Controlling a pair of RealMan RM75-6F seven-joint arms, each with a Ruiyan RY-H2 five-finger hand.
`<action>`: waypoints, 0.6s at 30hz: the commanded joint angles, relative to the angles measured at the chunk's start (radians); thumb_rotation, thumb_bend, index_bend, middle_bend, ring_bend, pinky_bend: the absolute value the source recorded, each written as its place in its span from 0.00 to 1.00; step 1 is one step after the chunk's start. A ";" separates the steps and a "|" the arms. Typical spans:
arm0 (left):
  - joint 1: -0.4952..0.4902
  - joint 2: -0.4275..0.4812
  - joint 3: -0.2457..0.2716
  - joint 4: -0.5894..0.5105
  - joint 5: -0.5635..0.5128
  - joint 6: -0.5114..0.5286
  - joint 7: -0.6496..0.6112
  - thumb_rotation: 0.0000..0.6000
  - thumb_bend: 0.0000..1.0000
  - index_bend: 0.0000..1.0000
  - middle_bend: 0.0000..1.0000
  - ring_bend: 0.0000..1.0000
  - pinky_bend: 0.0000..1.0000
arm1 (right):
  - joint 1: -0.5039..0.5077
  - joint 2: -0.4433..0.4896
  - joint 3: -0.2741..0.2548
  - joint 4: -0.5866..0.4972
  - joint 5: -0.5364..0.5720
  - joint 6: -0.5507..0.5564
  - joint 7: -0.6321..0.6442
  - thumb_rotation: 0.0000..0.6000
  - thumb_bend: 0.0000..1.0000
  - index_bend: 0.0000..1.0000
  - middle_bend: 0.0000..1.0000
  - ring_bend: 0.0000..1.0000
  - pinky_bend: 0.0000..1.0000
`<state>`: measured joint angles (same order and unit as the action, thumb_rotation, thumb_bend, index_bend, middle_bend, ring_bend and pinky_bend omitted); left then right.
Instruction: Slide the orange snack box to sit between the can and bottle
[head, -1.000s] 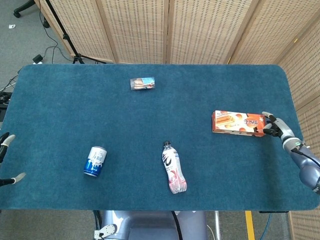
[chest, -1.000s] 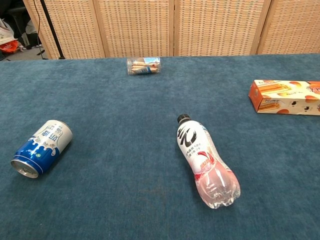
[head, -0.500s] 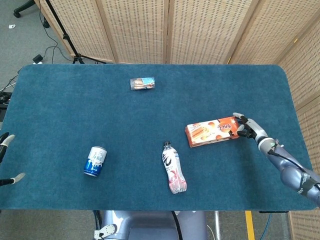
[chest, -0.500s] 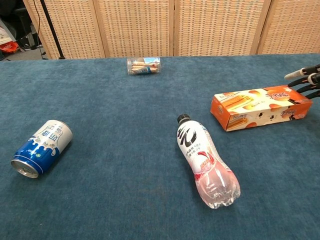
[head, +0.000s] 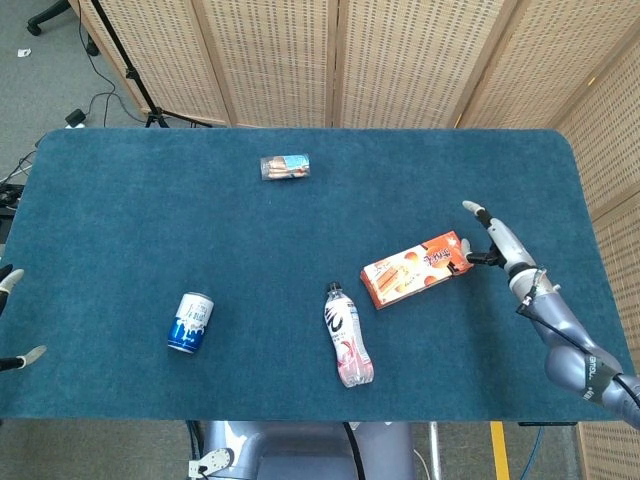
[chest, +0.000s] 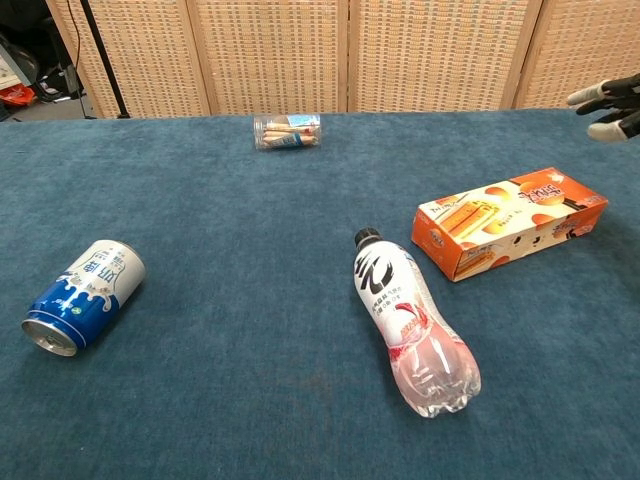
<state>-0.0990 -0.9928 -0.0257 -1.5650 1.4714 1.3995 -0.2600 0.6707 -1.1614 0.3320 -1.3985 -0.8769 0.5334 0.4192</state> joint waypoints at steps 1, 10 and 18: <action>0.001 0.000 0.000 -0.001 0.000 0.001 0.001 1.00 0.00 0.00 0.00 0.00 0.00 | -0.029 0.062 -0.088 -0.033 -0.091 0.111 -0.159 1.00 0.00 0.00 0.00 0.00 0.00; -0.008 -0.005 0.001 -0.018 0.006 -0.006 0.039 1.00 0.00 0.00 0.00 0.00 0.00 | -0.131 0.092 -0.205 -0.058 -0.333 0.368 -0.359 1.00 0.00 0.00 0.00 0.00 0.00; -0.013 -0.008 -0.002 -0.029 -0.006 -0.016 0.062 1.00 0.00 0.00 0.00 0.00 0.00 | -0.128 -0.031 -0.237 0.006 -0.413 0.417 -0.459 1.00 0.00 0.00 0.00 0.00 0.00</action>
<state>-0.1123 -1.0010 -0.0263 -1.5945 1.4683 1.3839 -0.1967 0.5395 -1.1653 0.1064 -1.4061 -1.2833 0.9557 -0.0109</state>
